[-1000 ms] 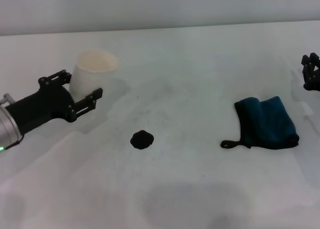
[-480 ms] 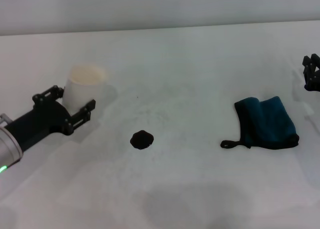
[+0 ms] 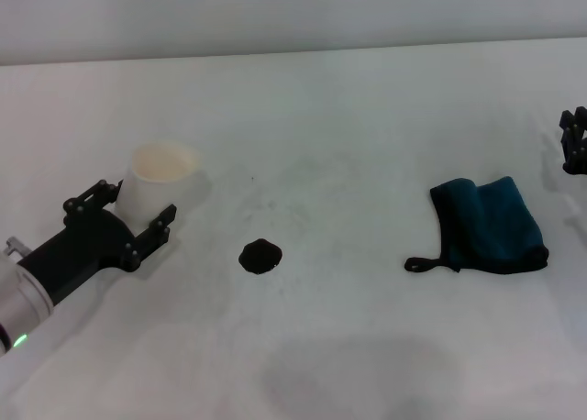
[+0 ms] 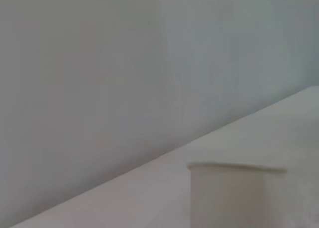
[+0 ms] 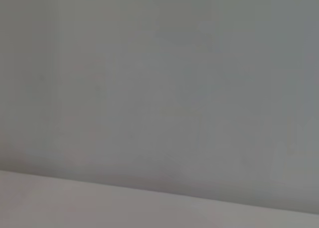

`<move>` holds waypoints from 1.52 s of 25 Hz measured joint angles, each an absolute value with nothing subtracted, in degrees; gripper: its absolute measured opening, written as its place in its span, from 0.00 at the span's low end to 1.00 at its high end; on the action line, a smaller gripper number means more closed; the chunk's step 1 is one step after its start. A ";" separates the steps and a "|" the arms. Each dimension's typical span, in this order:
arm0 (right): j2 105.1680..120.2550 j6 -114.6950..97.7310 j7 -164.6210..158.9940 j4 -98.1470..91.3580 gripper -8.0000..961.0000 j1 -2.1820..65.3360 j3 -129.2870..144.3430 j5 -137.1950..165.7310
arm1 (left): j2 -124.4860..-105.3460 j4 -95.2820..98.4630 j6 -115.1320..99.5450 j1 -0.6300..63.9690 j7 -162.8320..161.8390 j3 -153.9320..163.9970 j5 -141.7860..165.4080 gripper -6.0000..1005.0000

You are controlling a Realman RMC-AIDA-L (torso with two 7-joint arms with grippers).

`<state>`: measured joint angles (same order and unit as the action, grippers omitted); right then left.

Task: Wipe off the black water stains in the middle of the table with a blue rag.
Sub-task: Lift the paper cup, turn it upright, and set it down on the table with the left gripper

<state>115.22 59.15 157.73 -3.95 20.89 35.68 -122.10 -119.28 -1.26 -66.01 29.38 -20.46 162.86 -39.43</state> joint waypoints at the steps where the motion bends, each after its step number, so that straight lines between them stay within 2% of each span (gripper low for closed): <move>1: 115.22 59.14 157.73 -3.96 0.17 20.74 35.68 -122.10 | -119.28 -1.07 -65.83 29.12 -20.23 162.86 -39.72 0.64; 38: 115.13 58.71 157.55 -3.69 0.17 19.54 35.68 -122.08 | -119.29 1.96 -63.98 23.55 -18.25 162.86 -40.62 0.64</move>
